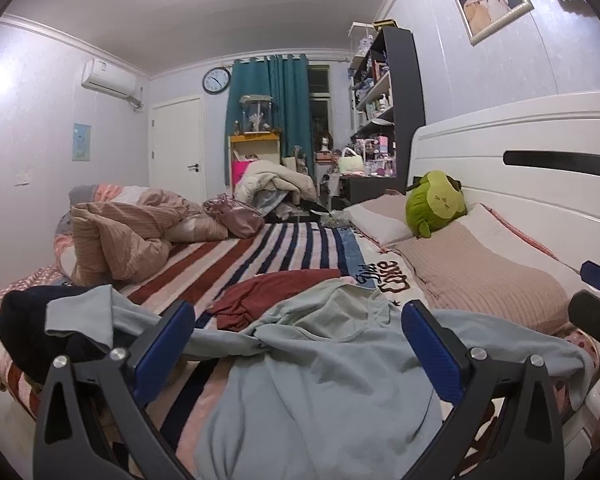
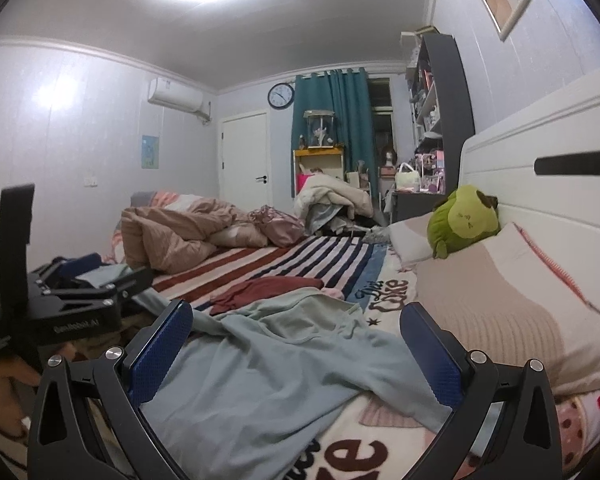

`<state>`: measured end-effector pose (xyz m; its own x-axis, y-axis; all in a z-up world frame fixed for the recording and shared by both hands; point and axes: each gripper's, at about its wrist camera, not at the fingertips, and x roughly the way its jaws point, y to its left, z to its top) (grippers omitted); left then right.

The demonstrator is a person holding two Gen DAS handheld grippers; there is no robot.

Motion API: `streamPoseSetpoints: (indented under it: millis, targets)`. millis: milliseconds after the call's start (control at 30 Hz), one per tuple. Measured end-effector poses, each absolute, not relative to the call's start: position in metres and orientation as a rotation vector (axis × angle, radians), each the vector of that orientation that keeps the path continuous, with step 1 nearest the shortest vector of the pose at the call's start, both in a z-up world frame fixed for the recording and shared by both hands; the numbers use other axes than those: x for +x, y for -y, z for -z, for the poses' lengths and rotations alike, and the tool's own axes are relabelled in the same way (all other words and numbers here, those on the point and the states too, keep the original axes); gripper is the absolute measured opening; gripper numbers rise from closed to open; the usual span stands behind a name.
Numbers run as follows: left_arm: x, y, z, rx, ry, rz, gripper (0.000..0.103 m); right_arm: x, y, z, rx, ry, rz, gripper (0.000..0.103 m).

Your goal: Fold small clothes

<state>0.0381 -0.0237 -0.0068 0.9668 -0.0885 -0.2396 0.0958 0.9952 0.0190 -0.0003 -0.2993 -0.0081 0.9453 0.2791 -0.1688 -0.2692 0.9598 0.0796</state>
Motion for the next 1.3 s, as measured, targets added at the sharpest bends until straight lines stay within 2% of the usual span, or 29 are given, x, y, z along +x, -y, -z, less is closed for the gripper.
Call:
streamPoseSetpoints:
  millis: [533, 1300]
  targets:
    - [0.067, 0.021, 0.010, 0.035, -0.261, 0.127, 0.102, 0.040, 0.290, 0.018, 0.058, -0.253, -0.334, 0.103]
    - [0.078, 0.011, 0.029, 0.020, -0.329, 0.111, 0.102, 0.054, 0.292, 0.037, 0.128, -0.340, -0.344, 0.103]
